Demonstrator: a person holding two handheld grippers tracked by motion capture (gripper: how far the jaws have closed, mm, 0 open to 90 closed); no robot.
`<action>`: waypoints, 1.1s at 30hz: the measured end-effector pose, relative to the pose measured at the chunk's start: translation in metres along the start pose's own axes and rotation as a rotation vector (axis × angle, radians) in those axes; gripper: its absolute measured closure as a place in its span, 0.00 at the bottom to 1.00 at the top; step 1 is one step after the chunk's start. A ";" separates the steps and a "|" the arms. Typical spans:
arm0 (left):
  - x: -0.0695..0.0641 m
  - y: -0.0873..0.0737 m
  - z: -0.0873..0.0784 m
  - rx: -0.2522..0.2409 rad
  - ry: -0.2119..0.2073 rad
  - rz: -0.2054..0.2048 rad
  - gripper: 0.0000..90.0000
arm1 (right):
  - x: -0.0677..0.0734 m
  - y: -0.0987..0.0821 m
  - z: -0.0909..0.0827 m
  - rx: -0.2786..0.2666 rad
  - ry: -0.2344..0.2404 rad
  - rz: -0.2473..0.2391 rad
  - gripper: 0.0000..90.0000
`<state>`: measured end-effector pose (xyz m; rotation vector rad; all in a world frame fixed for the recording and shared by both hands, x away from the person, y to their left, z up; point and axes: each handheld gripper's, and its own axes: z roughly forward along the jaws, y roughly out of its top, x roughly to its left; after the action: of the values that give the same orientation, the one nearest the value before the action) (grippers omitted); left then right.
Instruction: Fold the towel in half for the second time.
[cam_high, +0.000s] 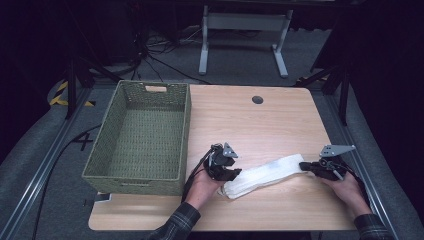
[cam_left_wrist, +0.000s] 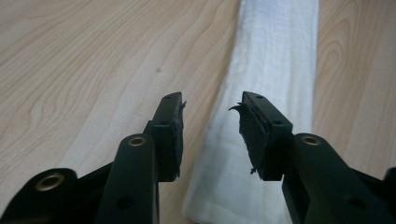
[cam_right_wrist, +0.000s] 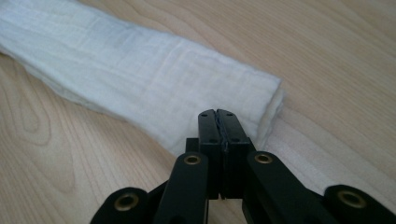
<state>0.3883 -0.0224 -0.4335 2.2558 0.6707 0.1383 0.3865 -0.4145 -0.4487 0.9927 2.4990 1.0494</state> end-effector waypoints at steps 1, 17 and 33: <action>0.002 0.001 0.002 -0.007 0.006 0.002 0.71 | 0.001 0.001 -0.002 -0.013 -0.005 0.000 1.00; 0.004 0.009 0.031 0.085 -0.062 0.022 1.00 | 0.062 0.020 0.018 -0.012 0.157 -0.090 1.00; -0.016 0.001 0.030 0.116 -0.113 0.068 0.99 | 0.053 0.023 0.030 0.021 0.122 -0.095 1.00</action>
<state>0.3843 -0.0504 -0.4523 2.3787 0.5554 0.0046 0.3725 -0.3509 -0.4526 0.8290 2.6308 1.0870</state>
